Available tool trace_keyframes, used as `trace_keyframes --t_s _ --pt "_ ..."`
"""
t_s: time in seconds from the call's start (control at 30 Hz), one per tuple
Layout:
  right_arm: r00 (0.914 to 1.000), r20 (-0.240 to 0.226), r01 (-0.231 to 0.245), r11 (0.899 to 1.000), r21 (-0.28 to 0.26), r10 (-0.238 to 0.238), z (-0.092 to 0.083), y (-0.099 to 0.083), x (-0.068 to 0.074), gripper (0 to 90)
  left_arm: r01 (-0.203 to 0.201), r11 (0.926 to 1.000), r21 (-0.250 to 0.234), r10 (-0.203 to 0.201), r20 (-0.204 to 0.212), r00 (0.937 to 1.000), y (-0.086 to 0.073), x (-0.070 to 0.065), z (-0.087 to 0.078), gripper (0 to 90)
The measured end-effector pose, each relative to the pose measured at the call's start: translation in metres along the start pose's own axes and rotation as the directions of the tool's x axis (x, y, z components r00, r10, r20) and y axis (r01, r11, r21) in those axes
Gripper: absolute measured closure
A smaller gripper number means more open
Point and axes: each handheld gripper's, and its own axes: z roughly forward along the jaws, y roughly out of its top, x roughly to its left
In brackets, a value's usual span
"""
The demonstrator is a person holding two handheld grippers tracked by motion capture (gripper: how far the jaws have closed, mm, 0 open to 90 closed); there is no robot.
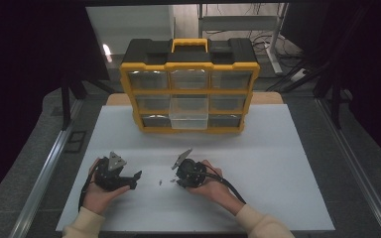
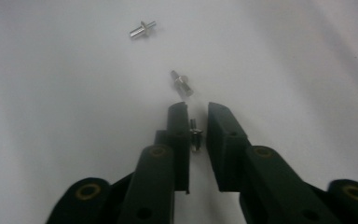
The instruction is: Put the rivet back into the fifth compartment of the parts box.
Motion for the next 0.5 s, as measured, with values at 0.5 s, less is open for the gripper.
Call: trace_keyframes --t_s 0.5 --pt "0.9985 -0.032 -0.047 0.997 -0.061 0.045 -0.021 0.0 -0.011 83.2 0.002 1.0 -0.004 -0.002 -0.001 1.0 0.0 0.0 -0.001 10.3"
